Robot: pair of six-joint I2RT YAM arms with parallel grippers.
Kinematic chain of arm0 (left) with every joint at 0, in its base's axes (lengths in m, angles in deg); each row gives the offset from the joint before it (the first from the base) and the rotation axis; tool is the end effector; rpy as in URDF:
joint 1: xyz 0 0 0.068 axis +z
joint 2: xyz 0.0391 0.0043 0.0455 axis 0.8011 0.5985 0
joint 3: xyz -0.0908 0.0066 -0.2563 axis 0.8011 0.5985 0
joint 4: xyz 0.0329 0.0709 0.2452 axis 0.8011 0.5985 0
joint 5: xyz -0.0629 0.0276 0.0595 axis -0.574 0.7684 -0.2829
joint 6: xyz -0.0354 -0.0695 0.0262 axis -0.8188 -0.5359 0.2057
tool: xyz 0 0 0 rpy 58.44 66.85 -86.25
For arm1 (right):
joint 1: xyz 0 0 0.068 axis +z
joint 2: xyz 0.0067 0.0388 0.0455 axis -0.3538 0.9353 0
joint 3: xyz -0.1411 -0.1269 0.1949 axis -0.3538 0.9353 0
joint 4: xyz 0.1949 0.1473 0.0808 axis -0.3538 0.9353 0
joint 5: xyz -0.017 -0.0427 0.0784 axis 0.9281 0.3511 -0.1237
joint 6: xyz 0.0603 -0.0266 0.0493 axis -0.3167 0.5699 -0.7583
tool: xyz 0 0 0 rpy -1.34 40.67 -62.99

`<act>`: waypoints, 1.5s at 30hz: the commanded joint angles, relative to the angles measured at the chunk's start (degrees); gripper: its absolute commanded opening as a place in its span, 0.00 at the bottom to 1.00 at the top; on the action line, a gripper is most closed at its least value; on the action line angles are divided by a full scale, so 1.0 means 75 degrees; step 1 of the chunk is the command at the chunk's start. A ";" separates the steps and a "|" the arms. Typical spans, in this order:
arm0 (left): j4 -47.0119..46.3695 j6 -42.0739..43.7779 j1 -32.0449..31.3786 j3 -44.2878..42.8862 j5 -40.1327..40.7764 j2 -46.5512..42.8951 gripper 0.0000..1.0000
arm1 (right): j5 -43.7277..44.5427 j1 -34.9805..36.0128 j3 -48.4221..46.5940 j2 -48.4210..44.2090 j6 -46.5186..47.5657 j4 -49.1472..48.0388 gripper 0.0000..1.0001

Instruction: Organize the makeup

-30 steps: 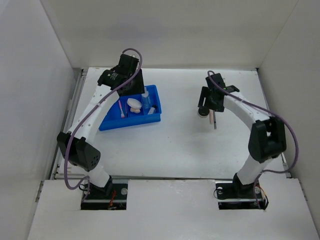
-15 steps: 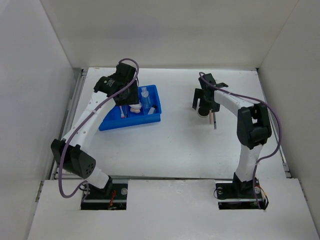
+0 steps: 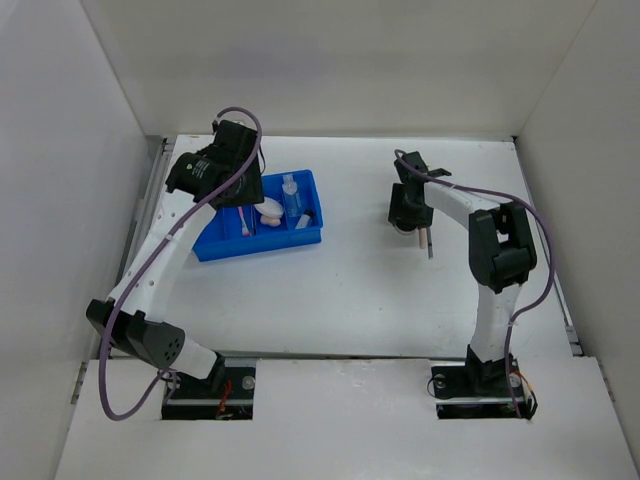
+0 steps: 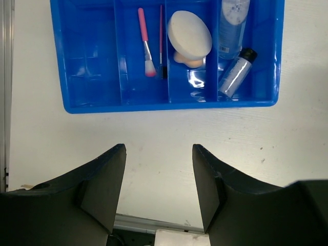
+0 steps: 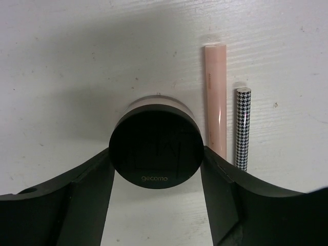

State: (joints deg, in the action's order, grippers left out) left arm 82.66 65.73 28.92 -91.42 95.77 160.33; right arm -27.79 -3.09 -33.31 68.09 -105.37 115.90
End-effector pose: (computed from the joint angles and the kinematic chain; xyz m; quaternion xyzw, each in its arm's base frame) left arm 0.2875 -0.1054 0.3971 -0.0342 0.9141 -0.0108 0.4039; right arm 0.4123 0.1150 0.1497 0.0813 0.9724 -0.0294 0.2168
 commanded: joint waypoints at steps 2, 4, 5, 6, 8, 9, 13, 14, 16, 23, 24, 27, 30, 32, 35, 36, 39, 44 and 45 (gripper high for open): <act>0.0337 0.0077 -0.0016 -0.0388 0.0356 -0.0356 0.51 | -0.0010 -0.0042 -0.0109 0.0089 0.0125 -0.0335 0.58; 0.0408 0.0077 -0.0016 -0.0458 0.0357 -0.0425 0.51 | -0.0010 -0.0042 -0.0109 0.0089 0.0125 -0.0335 0.49; 0.0501 0.0077 -0.0016 -0.0528 0.0427 -0.0426 0.51 | -0.0010 -0.0042 -0.0109 0.0089 0.0125 -0.0335 0.46; 0.0501 0.0077 -0.0016 -0.0621 0.0427 -0.0426 0.51 | -0.0010 -0.0042 -0.0109 -0.0015 0.0125 -0.0335 0.43; 0.0700 0.0077 -0.0016 -0.0762 0.0521 -0.0496 0.51 | -0.0080 -0.0042 -0.0109 -0.0354 0.0125 -0.0335 0.39; 0.0701 0.0077 -0.0016 -0.0914 0.0521 -0.0496 0.51 | -0.0081 0.0051 -0.0109 -0.0519 0.0125 -0.0335 0.38; 0.0992 -0.0086 0.0066 -0.1418 0.0603 -0.0496 0.52 | -0.0301 0.0775 -0.0401 -0.1316 0.0125 -0.0241 0.35; 0.1063 -0.0214 0.0066 -0.1547 0.0603 -0.0496 0.52 | -0.0384 0.0964 -0.0669 -0.1445 0.0125 -0.0148 0.35; 0.1286 -0.0367 0.0148 -0.1909 0.0673 -0.0496 0.54 | -0.0537 0.1444 -0.1056 -0.1622 0.0125 -0.0055 0.34; 0.1673 -0.0801 0.0348 -0.2975 0.0942 -0.0730 0.52 | -0.1111 0.3659 -0.4218 -0.0393 0.0194 0.0603 0.34; 0.1673 -0.0894 0.0348 -0.3117 0.1024 -0.0731 0.51 | -0.1286 0.3951 -0.4582 -0.0171 0.0195 0.0672 0.34; 0.1171 -0.0989 0.0348 -0.3236 0.1037 -0.1280 0.48 | -0.1777 0.4362 -0.5860 0.0673 0.0195 0.0673 0.34; 0.0666 -0.0685 0.0348 -0.3444 0.0710 -0.1598 0.49 | -0.2142 0.4645 -0.6600 0.1189 0.0370 0.0242 0.34; 0.0572 -0.0614 0.0348 -0.3621 0.0499 -0.1598 0.49 | -0.2459 0.4856 -0.7113 0.1598 0.0441 0.0122 0.34; 0.0491 -0.0439 0.0348 -0.3716 0.0346 -0.1598 0.49 | -0.2857 0.5032 -0.8016 0.2115 0.0441 0.0006 0.34; 0.0490 -0.0438 0.0348 -0.3716 0.0345 -0.1598 0.49 | -0.2939 0.5032 -0.8112 0.2337 0.0441 -0.0100 0.34; 0.0490 -0.0368 0.0348 -0.3716 0.0263 -0.1598 0.49 | -0.3045 0.5126 -0.8113 0.2583 0.0441 -0.0802 0.35; 0.0420 -0.0368 0.0348 -0.3635 0.0112 -0.1667 0.49 | -0.3198 0.5208 -0.8183 0.2948 0.0441 -0.2007 0.35; 0.0419 -0.0368 0.0348 -0.3634 0.0041 -0.1668 0.49 | -0.3291 0.5208 -0.8253 0.3111 0.0522 -0.2254 0.36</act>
State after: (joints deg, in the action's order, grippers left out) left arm 87.71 61.92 31.35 -118.82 97.82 147.98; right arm -49.80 35.31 -90.80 90.34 -102.81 110.48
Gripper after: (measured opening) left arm 0.491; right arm 0.689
